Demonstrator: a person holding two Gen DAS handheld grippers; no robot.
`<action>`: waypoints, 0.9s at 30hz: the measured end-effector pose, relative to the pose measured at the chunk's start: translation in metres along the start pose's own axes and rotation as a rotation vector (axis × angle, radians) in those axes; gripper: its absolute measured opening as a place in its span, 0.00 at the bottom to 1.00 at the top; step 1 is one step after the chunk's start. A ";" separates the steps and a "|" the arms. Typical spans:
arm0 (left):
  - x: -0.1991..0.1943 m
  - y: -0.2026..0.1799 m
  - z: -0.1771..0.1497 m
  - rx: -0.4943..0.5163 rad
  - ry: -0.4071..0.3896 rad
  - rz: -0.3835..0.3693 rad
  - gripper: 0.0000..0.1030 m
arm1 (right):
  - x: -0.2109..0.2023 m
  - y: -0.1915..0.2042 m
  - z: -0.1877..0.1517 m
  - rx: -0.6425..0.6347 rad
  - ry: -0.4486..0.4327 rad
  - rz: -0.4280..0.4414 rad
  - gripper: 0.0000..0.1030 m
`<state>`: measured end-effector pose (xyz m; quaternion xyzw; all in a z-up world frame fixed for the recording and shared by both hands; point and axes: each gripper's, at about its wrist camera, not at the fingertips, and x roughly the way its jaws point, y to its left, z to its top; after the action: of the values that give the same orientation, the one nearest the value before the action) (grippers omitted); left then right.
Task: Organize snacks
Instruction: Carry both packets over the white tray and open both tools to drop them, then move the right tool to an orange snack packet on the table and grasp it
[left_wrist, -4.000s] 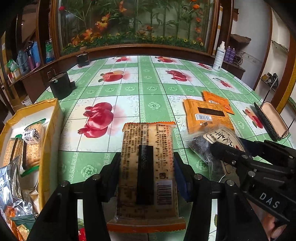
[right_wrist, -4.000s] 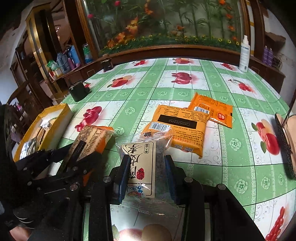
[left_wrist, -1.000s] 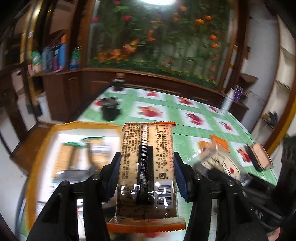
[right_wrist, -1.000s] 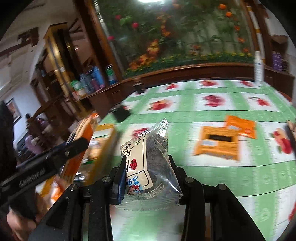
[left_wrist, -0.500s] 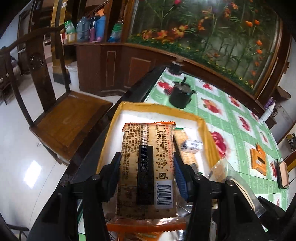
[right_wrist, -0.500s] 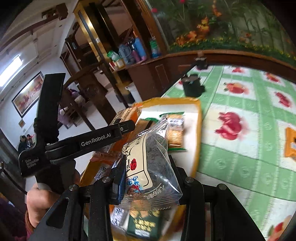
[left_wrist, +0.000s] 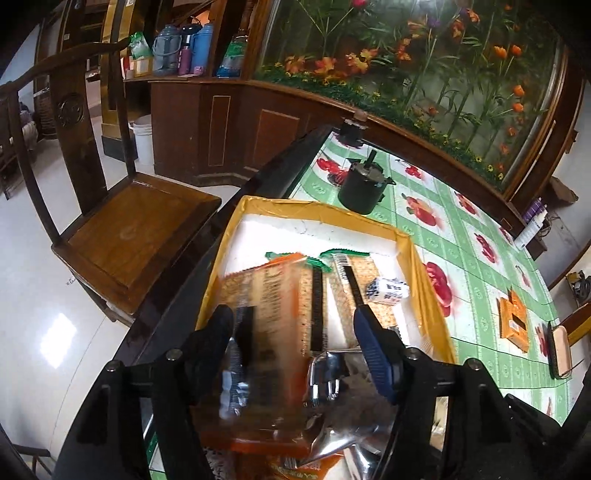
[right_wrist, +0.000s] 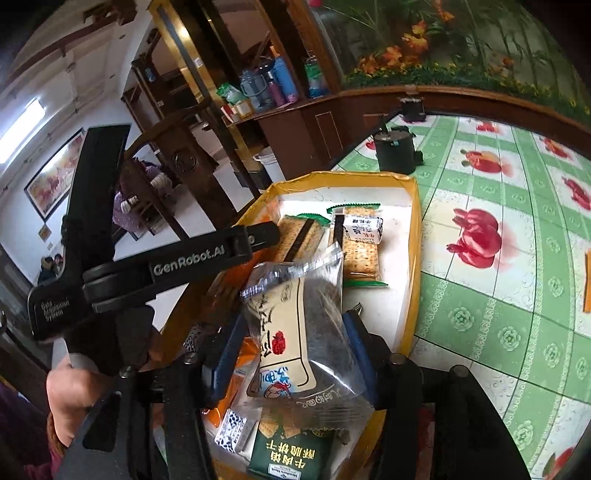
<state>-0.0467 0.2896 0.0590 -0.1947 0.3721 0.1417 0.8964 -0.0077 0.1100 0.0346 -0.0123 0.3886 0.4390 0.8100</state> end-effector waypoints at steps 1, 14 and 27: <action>-0.001 -0.002 0.000 0.002 -0.004 0.000 0.65 | -0.003 0.001 -0.001 -0.005 -0.003 0.004 0.59; -0.025 -0.035 0.000 0.053 -0.051 -0.019 0.66 | -0.059 -0.034 -0.002 0.043 -0.093 0.052 0.60; -0.048 -0.130 -0.020 0.226 -0.053 -0.133 0.67 | -0.131 -0.171 -0.002 0.279 -0.226 -0.133 0.62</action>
<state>-0.0400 0.1603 0.1121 -0.1128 0.3479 0.0441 0.9297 0.0733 -0.0873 0.0620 0.1240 0.3506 0.3249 0.8696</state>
